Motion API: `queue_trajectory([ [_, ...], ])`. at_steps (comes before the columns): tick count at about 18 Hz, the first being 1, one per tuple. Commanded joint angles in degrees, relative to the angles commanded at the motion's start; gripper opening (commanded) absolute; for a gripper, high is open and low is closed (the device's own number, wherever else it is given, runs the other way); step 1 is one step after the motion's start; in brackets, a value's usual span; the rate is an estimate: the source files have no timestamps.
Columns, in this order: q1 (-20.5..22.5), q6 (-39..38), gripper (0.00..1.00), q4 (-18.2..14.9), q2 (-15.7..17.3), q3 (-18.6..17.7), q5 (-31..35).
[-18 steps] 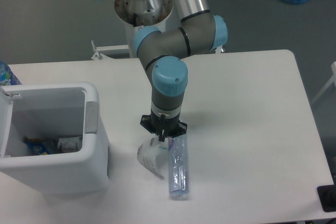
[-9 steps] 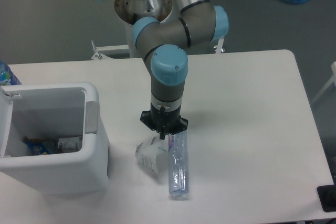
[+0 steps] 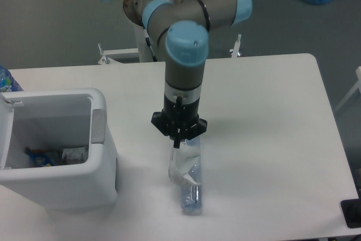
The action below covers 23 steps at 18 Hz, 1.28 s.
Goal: Place the trash in the trash can
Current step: 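Lower the gripper onto the white tissue and close on it, then lift the tissue and carry it over the white bin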
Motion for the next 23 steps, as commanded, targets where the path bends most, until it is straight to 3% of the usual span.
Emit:
queue_trajectory([
  [8,2.38,-15.99,0.07,0.09,1.67,8.8,-10.72],
  [13,1.85,-20.93,0.06,-0.35,6.94,7.66,-17.05],
  [18,0.02,-22.17,0.07,-0.18,12.92,2.66,-21.72],
  [23,-5.78,-21.99,0.07,0.0,13.19,1.24,-22.25],
])
